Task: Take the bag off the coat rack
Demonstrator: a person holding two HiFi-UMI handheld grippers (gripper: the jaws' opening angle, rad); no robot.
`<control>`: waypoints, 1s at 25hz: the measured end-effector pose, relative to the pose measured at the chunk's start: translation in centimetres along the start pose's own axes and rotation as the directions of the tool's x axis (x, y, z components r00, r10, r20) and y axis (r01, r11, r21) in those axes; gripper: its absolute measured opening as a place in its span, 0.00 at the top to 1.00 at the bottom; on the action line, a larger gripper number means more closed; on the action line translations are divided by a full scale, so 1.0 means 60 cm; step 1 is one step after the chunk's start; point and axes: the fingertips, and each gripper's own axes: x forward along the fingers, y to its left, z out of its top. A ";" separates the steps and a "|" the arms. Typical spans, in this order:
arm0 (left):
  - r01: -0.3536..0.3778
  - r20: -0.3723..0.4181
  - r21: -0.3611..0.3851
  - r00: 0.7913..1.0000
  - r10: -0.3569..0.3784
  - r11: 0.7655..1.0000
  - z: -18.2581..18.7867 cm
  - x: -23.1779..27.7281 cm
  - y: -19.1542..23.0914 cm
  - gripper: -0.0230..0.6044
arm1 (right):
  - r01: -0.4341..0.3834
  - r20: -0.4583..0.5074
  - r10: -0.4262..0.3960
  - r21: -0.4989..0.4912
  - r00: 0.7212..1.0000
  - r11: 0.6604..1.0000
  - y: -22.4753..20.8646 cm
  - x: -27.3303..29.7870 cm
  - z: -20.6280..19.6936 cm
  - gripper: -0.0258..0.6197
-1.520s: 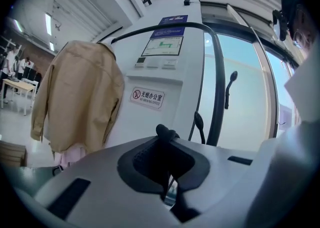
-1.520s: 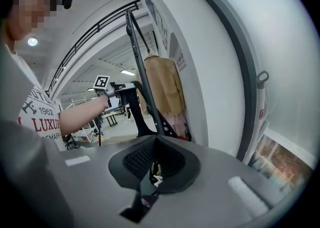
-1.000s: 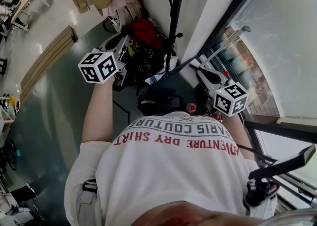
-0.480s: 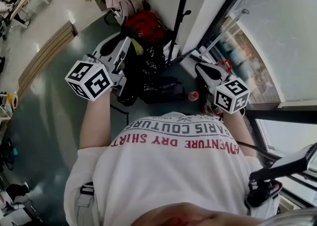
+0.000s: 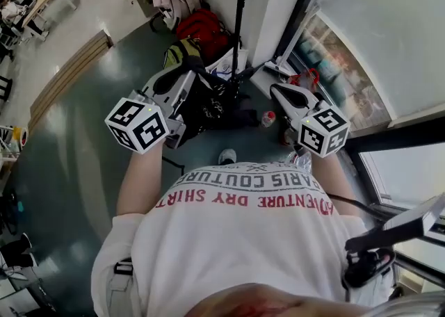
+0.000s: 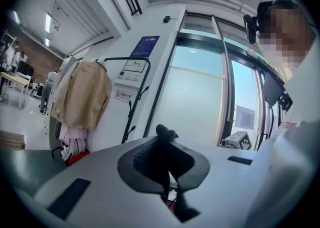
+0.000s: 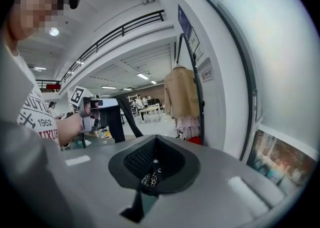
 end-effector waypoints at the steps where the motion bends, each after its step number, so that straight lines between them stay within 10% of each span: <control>1: -0.006 0.006 -0.002 1.000 0.006 1.000 -0.019 -0.026 -0.033 0.95 | 0.004 0.000 -0.004 -0.005 1.000 1.000 0.021 -0.038 -0.021 0.96; 15: -0.080 0.039 -0.091 0.996 0.084 0.993 -0.202 -0.356 -0.488 0.95 | -0.069 -0.015 0.069 -0.058 0.998 0.996 0.326 -0.503 -0.204 0.96; 25: 0.051 -0.040 -0.146 0.998 -0.057 0.988 -0.294 -0.520 -0.660 0.95 | -0.041 0.000 0.041 -0.033 0.999 0.999 0.503 -0.636 -0.282 0.96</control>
